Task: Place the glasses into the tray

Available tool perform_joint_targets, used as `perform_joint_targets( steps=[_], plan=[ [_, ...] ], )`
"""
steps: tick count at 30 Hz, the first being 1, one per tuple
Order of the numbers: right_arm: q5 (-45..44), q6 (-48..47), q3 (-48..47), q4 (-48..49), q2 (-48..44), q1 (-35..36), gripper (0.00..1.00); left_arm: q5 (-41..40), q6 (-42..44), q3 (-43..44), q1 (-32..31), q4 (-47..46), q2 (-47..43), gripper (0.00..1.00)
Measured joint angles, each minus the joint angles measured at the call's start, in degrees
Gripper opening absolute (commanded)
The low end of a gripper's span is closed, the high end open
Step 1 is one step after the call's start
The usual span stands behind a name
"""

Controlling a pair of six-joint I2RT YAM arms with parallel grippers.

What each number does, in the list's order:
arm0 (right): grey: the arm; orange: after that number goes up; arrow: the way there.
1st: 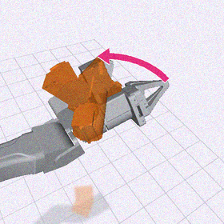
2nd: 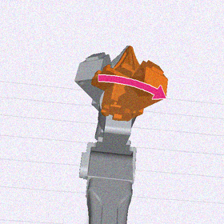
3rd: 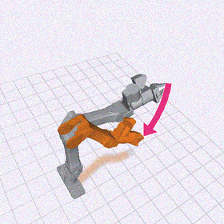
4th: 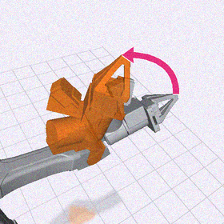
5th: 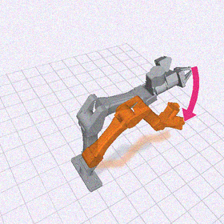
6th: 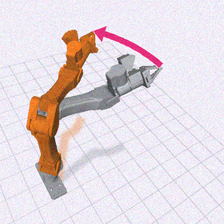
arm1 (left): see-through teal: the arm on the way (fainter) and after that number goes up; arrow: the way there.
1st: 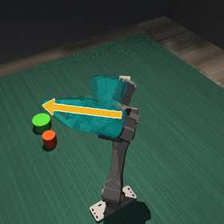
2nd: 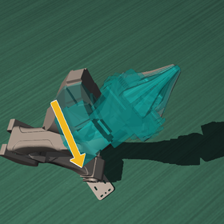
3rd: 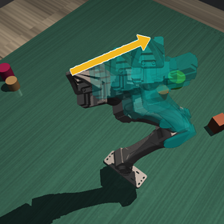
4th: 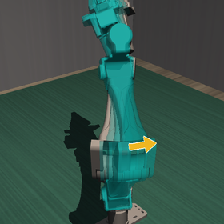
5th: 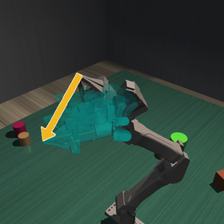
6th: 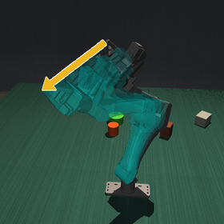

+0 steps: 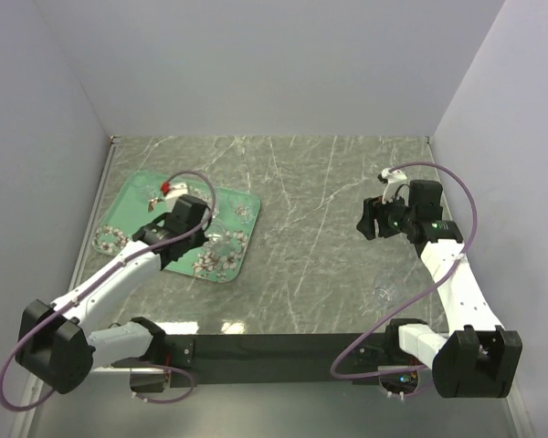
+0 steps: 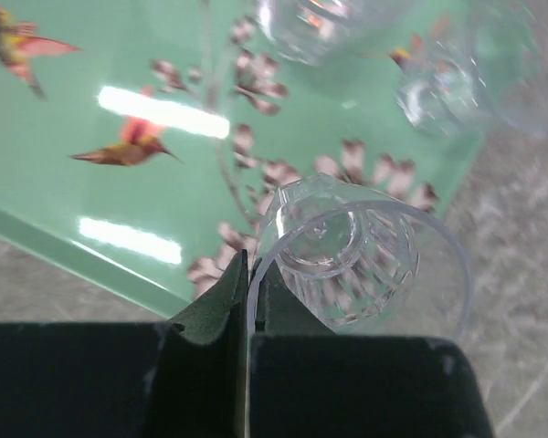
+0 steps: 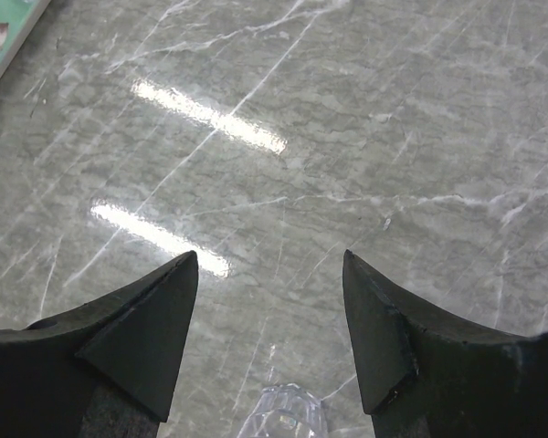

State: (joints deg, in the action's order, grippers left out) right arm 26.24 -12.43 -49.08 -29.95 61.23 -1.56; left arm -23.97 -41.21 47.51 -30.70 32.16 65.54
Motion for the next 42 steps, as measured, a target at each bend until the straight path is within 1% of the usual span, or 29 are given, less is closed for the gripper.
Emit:
perform_joint_targets(
  steps=[10,19,31,36,37,39,40,42],
  plan=[
    [-0.02,0.00,-0.44,0.24,0.63,0.00,0.71,0.59,0.50,-1.27,18.64,0.28,-0.35,0.00],
    [-0.07,0.00,-0.44,0.33,0.66,-0.22,0.71,2.73,1.38,-0.33,32.72,0.39,6.60,0.00],
    [-0.22,-0.02,-0.44,0.37,0.94,-0.31,0.71,3.15,3.98,7.78,43.15,0.33,16.09,0.01],
    [-0.26,-0.28,-0.87,0.28,1.68,-0.35,0.71,3.93,5.70,10.36,45.79,0.48,18.95,0.08],
    [-0.28,-0.44,-1.25,0.22,1.99,-0.35,0.71,4.22,6.14,10.75,46.25,0.48,19.19,0.12],
    [-0.33,-0.85,-2.10,0.11,2.40,-0.35,0.72,4.85,6.80,11.17,47.01,0.48,19.39,0.16],
    [-0.31,-1.16,-2.60,-0.07,2.58,-0.35,0.72,5.16,7.28,11.34,47.34,0.52,19.41,0.23],
    [-0.13,-2.49,-3.67,-0.66,2.93,-0.35,0.72,6.19,8.04,11.69,47.91,0.68,19.41,0.34]
  ],
)
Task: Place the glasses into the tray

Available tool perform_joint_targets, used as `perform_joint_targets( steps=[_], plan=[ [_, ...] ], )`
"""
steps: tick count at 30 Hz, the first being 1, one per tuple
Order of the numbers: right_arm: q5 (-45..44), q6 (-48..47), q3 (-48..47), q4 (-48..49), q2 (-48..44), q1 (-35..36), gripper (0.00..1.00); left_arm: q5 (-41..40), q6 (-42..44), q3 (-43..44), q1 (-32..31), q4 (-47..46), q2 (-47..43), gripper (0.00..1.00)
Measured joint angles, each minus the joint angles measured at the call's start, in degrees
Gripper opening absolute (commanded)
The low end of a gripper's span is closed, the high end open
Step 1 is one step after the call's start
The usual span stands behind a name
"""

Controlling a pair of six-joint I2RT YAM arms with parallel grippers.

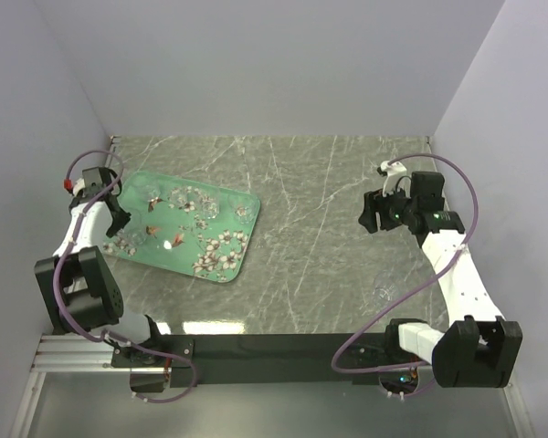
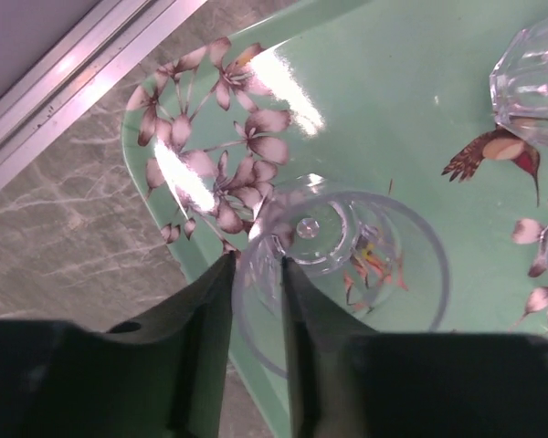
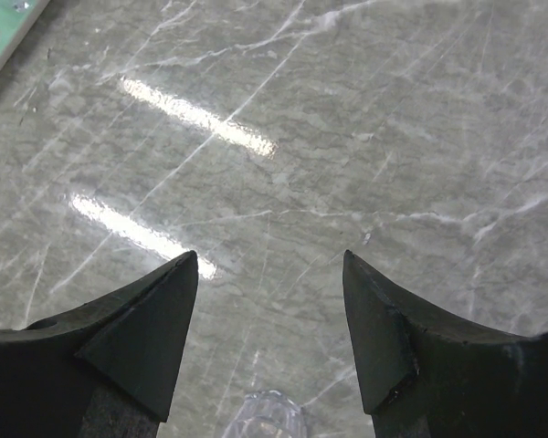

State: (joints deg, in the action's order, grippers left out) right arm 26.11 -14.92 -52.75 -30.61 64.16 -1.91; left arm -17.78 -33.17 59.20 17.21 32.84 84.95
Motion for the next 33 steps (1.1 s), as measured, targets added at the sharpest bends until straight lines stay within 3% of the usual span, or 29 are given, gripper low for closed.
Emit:
perform_joint_targets(
  steps=[1,4,10,23,33],
  plan=[
    [0.15,-0.68,-0.59,-0.57,0.26,0.00,0.72,0.42,0.44,0.17,0.22,0.00,-0.04,0.47],
    [0.92,-4.55,-3.19,-3.93,1.95,-0.09,0.72,1.95,1.70,0.22,0.50,0.09,-0.72,0.71],
    [1.38,-13.20,-4.68,-11.54,3.26,-2.01,0.72,4.52,3.15,0.17,0.50,1.27,-6.82,0.91],
    [0.13,-35.74,-5.27,-31.85,2.43,-12.52,0.72,9.75,5.14,0.13,0.59,5.40,-24.41,0.99],
    [-1.25,-44.59,0.09,-37.77,-1.03,-13.14,0.70,15.47,5.01,0.13,0.59,7.76,-27.06,0.99]
  ],
)
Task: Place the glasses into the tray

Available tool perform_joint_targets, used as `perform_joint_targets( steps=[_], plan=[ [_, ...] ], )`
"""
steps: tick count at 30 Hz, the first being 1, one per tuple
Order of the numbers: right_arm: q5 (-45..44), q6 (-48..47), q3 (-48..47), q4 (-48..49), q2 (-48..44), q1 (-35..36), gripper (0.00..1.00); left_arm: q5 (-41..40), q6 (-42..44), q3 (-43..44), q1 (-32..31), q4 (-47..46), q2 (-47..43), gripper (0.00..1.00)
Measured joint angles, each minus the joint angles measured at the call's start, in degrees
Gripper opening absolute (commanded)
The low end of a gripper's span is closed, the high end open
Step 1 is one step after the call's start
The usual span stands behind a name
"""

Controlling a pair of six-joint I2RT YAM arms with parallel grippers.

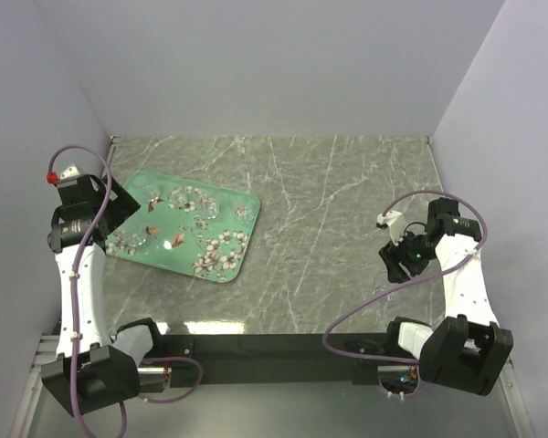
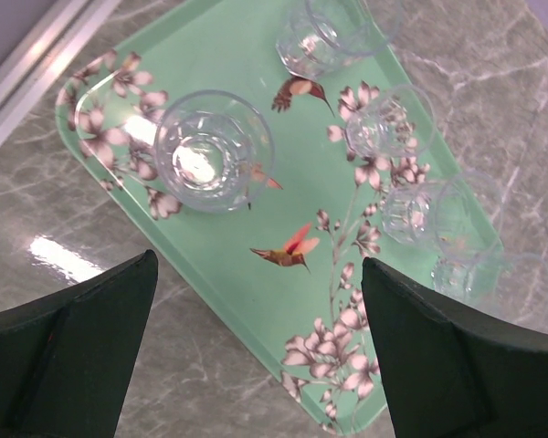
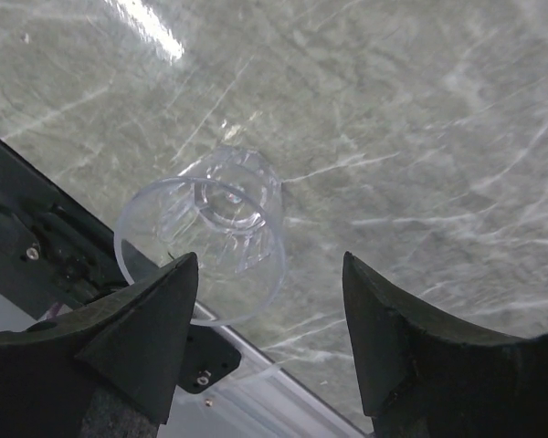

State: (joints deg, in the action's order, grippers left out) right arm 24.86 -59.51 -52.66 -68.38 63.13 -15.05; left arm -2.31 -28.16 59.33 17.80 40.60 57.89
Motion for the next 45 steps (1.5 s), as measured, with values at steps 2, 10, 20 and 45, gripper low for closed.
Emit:
perform_joint_targets(
  steps=[2,10,20,45],
  plan=[
    [-0.68,0.00,1.14,0.48,0.63,-0.02,0.70,1.42,-0.13,0.00,0.00,0.02,0.00,0.99],
    [-3.13,0.28,4.61,7.69,4.68,0.00,0.56,5.62,-0.72,0.00,0.00,-0.02,0.00,0.99],
    [-3.80,-0.94,8.90,12.85,7.06,0.00,0.02,8.68,-1.95,-1.46,0.00,-0.07,-0.59,0.99],
    [4.09,-0.48,-4.92,11.23,7.56,21.62,0.00,11.61,-3.26,-1.90,0.00,-0.94,-0.96,0.99]
  ],
)
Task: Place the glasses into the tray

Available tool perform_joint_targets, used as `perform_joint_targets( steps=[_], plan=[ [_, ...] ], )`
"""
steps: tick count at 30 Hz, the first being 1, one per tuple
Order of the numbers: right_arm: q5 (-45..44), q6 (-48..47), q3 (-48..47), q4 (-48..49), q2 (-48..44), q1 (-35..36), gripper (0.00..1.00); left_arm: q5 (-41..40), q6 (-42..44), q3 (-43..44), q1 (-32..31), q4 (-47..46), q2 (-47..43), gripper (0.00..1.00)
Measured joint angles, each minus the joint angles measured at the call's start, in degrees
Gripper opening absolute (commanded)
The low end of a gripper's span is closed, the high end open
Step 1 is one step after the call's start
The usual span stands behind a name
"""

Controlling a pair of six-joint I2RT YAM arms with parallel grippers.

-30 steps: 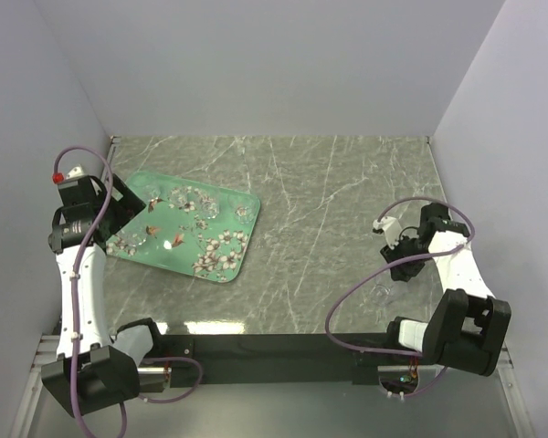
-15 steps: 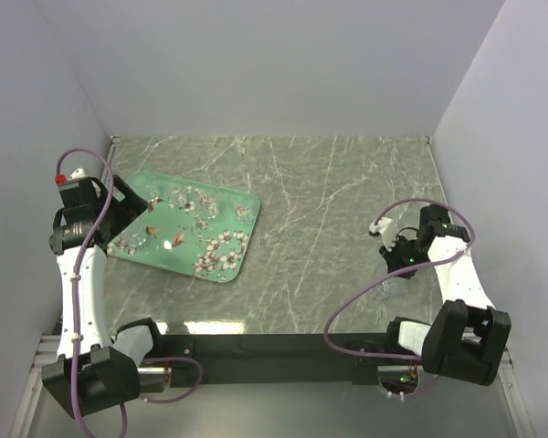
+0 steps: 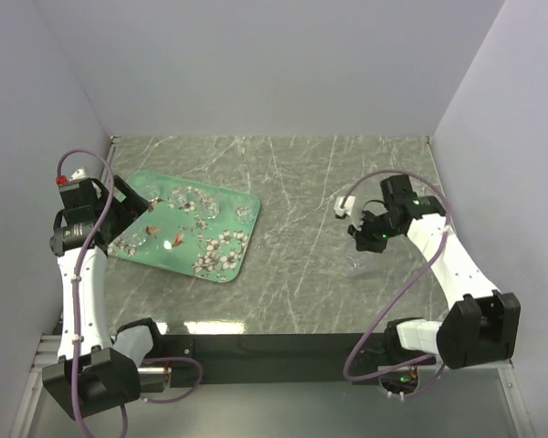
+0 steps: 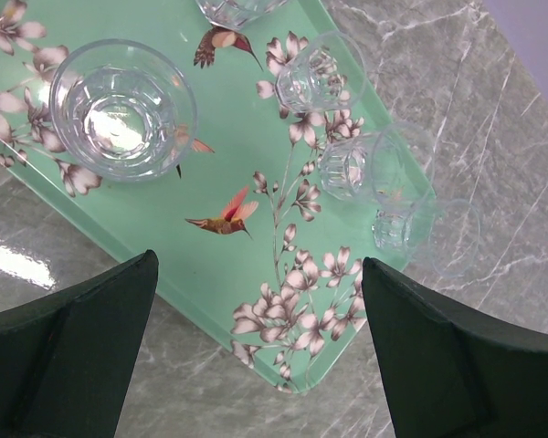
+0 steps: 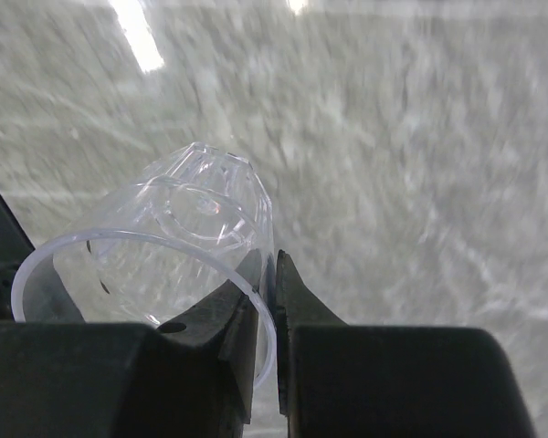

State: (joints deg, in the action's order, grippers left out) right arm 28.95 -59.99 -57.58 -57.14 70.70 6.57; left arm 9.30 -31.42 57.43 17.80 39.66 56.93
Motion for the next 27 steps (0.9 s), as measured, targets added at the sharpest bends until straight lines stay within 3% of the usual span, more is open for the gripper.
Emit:
perform_joint_targets(
  steps=[16,27],
  plan=[
    [0.94,8.87,-20.48,-0.52,16.70,24.37,0.00,0.15,-1.27,-2.12,0.00,0.09,-3.39,0.99],
    [-0.24,19.71,-42.38,-0.76,33.33,35.26,0.00,0.11,-1.86,-3.85,0.00,0.07,-4.76,0.99]
  ],
)
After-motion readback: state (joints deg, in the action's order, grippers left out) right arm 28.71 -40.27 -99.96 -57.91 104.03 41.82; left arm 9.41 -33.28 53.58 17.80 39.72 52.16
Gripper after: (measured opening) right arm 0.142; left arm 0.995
